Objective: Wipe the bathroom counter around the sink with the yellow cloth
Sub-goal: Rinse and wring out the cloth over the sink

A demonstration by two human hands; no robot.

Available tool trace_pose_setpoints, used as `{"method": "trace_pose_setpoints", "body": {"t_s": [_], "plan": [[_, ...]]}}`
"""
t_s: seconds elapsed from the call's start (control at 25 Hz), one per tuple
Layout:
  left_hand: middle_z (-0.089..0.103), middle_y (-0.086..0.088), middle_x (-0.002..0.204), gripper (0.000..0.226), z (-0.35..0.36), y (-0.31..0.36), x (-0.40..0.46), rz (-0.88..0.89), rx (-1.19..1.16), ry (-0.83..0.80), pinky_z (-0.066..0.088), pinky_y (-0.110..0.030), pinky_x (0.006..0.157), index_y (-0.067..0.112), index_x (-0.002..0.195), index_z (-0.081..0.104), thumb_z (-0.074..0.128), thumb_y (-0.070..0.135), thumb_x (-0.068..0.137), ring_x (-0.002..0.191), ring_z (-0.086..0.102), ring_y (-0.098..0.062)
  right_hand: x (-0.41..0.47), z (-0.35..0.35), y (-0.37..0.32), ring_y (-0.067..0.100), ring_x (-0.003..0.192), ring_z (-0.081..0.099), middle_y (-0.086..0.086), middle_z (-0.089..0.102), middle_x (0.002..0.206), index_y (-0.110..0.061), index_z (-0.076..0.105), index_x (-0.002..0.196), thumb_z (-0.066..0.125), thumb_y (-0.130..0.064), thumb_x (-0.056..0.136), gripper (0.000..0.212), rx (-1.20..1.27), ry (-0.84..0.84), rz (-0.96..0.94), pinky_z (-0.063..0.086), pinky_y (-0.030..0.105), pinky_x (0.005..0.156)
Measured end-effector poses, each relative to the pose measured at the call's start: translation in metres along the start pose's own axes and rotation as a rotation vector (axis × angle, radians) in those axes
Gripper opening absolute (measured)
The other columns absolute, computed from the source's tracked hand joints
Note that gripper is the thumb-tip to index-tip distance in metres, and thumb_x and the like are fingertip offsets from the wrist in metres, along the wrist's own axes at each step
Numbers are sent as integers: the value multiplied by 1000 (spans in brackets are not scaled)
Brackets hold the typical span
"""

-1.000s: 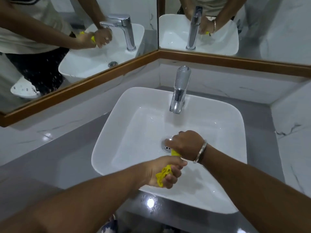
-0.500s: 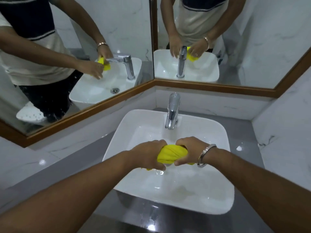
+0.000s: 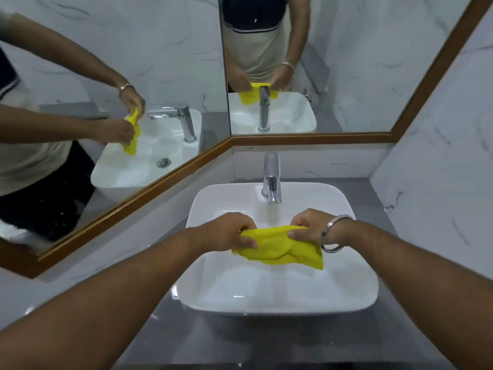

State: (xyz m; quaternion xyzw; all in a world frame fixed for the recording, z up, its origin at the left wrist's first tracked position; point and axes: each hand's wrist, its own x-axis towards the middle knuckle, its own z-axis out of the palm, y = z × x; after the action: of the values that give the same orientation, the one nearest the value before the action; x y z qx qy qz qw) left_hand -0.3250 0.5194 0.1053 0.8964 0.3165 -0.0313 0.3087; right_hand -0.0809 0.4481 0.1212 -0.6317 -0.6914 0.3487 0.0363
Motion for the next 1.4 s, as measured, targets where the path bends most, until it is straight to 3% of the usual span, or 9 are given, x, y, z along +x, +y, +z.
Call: {"method": "trace_pose_setpoints", "body": {"t_s": [0.16,0.36,0.52,0.76,0.88,0.96,1.08,1.28,1.4], "plan": [[65,3,92,23,-30,-22,-11,146,169,66,39,-30,72,15,102,67,65,35,89,82,49,-11,-7,22,-32,21,76,55,10,67,86,-9,67,88,55,-41,81,35,26,271,37,39,28,62],[62,10,84,25,-35,-38,-18,272,101,82,36,-20,65,17,96,71,67,38,84,77,53,-8,-30,51,-46,18,78,56,-2,63,82,-14,68,92,70,-32,75,25,34,408,80,39,25,66],[64,12,84,17,-17,-15,-4,312,43,37,38,-14,66,17,97,73,73,28,84,76,55,-6,-83,66,-34,12,76,55,-8,62,80,-15,68,95,75,-29,71,29,92,440,149,37,9,64],[72,1,82,29,54,123,30,549,-105,-209,47,-24,67,16,91,74,69,40,74,72,60,-7,-256,121,11,-11,68,57,-7,66,80,-9,71,96,73,-28,68,34,393,744,384,40,6,62],[71,-12,78,34,130,218,34,633,-219,-375,46,-31,62,14,89,73,70,43,71,68,56,-10,-370,187,40,-7,63,59,-8,68,75,-14,69,88,75,-6,75,17,695,961,576,45,11,62],[72,0,72,23,186,276,30,624,-273,-488,46,-26,59,23,89,72,75,36,71,66,57,-6,-435,230,53,-1,63,62,-7,70,70,-15,67,84,68,0,80,16,829,1098,711,49,16,62],[68,12,63,16,273,360,24,641,-299,-609,47,-20,58,21,90,73,79,13,77,61,57,1,-522,285,75,2,53,56,-6,66,62,-15,65,79,65,-4,83,12,948,1259,886,46,23,54],[63,14,70,14,396,461,19,667,-215,-643,44,-13,59,10,93,74,76,7,80,57,55,10,-608,358,134,4,57,51,-1,59,62,-25,62,65,70,-14,82,21,927,1403,1151,43,23,56],[62,8,69,8,448,486,34,662,-119,-693,44,-24,63,11,86,71,73,3,82,65,56,-7,-622,386,171,18,64,49,6,56,66,-14,67,74,71,-23,78,11,940,1379,1245,38,26,57]]}}
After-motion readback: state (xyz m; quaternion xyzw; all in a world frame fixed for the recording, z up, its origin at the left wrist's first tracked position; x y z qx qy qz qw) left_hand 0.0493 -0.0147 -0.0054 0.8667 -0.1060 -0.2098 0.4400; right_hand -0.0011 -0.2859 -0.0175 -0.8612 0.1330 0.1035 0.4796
